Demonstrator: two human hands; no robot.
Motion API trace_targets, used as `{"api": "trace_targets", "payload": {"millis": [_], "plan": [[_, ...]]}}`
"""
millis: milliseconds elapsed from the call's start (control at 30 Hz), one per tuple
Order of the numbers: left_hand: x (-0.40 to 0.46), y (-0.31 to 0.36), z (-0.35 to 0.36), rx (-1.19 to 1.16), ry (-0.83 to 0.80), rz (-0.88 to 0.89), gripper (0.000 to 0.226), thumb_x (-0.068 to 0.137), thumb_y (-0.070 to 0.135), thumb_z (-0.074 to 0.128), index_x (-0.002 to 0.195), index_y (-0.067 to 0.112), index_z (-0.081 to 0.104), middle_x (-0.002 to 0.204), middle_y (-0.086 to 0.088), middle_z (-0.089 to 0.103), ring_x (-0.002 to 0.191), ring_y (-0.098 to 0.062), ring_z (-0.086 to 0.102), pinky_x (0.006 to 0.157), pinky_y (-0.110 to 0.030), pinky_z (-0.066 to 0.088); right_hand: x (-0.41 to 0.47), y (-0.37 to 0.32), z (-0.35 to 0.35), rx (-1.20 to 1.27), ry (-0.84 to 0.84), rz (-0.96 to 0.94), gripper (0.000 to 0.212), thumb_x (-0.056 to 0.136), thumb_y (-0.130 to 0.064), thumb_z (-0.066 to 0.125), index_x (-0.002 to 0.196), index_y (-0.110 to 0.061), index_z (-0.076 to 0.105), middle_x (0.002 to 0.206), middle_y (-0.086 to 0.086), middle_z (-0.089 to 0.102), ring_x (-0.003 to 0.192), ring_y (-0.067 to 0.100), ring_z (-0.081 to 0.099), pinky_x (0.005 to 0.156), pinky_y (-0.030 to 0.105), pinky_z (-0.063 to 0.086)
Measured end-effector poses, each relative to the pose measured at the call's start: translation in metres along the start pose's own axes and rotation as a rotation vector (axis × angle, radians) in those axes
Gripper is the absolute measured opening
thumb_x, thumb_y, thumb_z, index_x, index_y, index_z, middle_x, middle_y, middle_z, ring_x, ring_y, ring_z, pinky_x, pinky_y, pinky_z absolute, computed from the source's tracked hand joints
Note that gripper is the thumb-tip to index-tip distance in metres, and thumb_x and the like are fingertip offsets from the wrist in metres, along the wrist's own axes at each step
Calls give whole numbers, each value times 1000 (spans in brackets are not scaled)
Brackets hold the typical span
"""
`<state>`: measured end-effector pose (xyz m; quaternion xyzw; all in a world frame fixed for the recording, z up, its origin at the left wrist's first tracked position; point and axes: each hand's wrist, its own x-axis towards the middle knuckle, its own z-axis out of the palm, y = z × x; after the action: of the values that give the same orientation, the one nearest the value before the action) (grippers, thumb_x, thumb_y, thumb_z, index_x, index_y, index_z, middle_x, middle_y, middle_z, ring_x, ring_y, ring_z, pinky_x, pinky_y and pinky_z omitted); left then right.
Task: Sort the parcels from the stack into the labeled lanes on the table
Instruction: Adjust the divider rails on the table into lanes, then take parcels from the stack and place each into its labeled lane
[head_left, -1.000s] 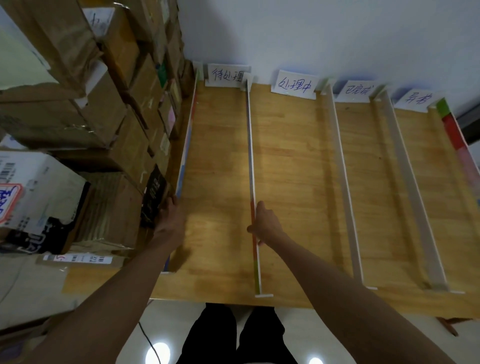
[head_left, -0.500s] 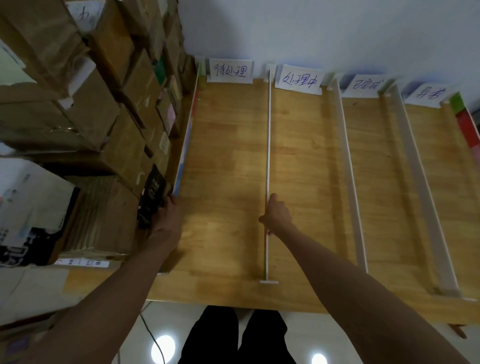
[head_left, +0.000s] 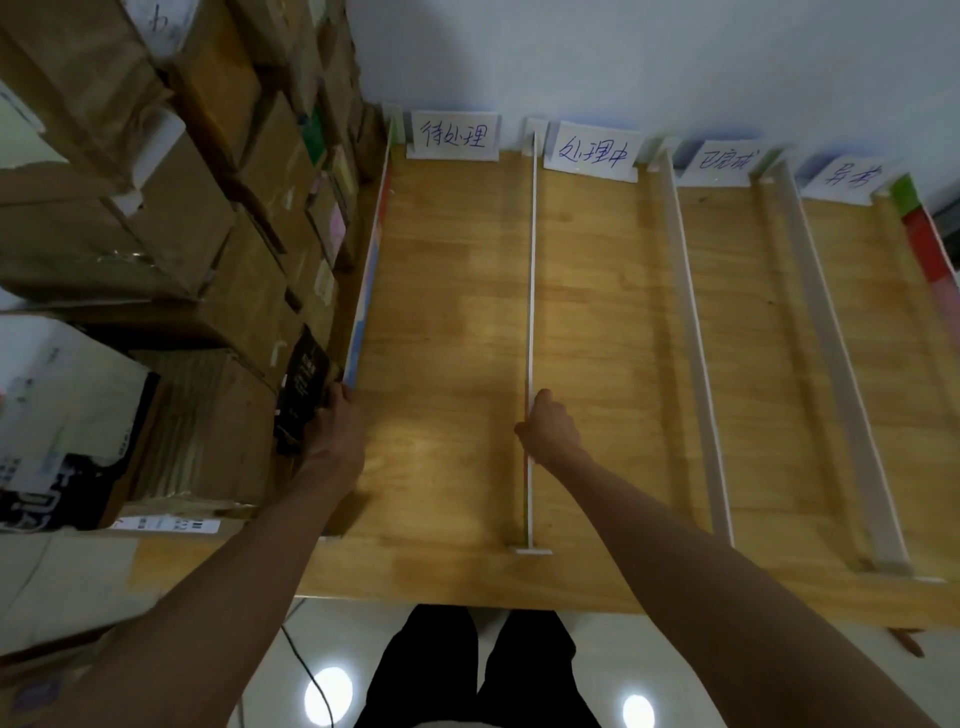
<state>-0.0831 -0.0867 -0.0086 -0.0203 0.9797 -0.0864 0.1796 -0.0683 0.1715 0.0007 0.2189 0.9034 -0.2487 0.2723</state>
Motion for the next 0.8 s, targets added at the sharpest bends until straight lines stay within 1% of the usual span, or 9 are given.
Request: {"api": "trace_targets", "payload": {"millis": [100,167,233,300,367,433,500,667,800], "plan": [[-8,1,-9,35,30,51,53,90,2,60,139,0,41,134,-16,44,98,-26,66,74,-32,55,-11,4,-8,3,41,-1,41,99,-23,54,130,-3,39,130,20,52,118,39,55,90,44,48],[-15,5,-21,65,77,134,38,95,7,49,133,3,48,129,-14,47,106,-26,59,80,-33,53,-21,8,-18,-23,105,-57,40,100,-26,50,131,-3,40,131,19,49,120,39,53,92,46,47],[-22,12,-36,117,104,225,31,100,16,39,125,11,56,127,-10,48,116,-27,50,90,-35,47,-32,13,-33,-89,200,-147,42,100,-29,46,133,-4,41,133,17,47,122,38,49,94,46,45],[-33,20,-56,68,144,252,33,102,27,34,121,13,57,128,-9,50,118,-27,47,96,-38,43,-45,18,-51,-172,303,-226,45,101,-33,44,137,-7,42,135,14,46,124,34,46,97,46,43],[-51,26,-76,-18,241,230,38,102,35,33,120,11,56,124,-8,56,114,-26,51,96,-39,43,-57,22,-70,-233,386,-298,45,102,-36,40,138,-9,44,137,11,47,125,32,45,100,45,41],[-73,32,-90,-64,335,217,40,102,37,32,113,10,59,116,-9,61,109,-26,54,94,-40,44,-70,29,-85,-274,437,-357,47,103,-39,37,139,-10,44,139,10,47,127,31,44,104,43,38],[-99,38,-97,-111,372,196,41,102,36,32,109,8,61,112,-10,62,107,-27,57,95,-41,45,-86,38,-94,-305,473,-415,47,103,-40,36,139,-11,45,140,9,48,128,30,44,107,43,36],[-178,50,-91,-135,412,112,44,103,38,31,121,10,59,125,-11,58,118,-29,53,107,-42,37,-138,66,-96,-338,499,-530,47,103,-40,36,139,-12,47,140,9,49,130,31,44,109,44,34],[-238,47,-86,-164,445,40,50,102,43,31,131,11,56,136,-10,54,124,-30,50,106,-42,38,-182,75,-91,-355,502,-615,47,103,-39,36,139,-11,47,141,9,50,130,31,44,111,43,33]]}}
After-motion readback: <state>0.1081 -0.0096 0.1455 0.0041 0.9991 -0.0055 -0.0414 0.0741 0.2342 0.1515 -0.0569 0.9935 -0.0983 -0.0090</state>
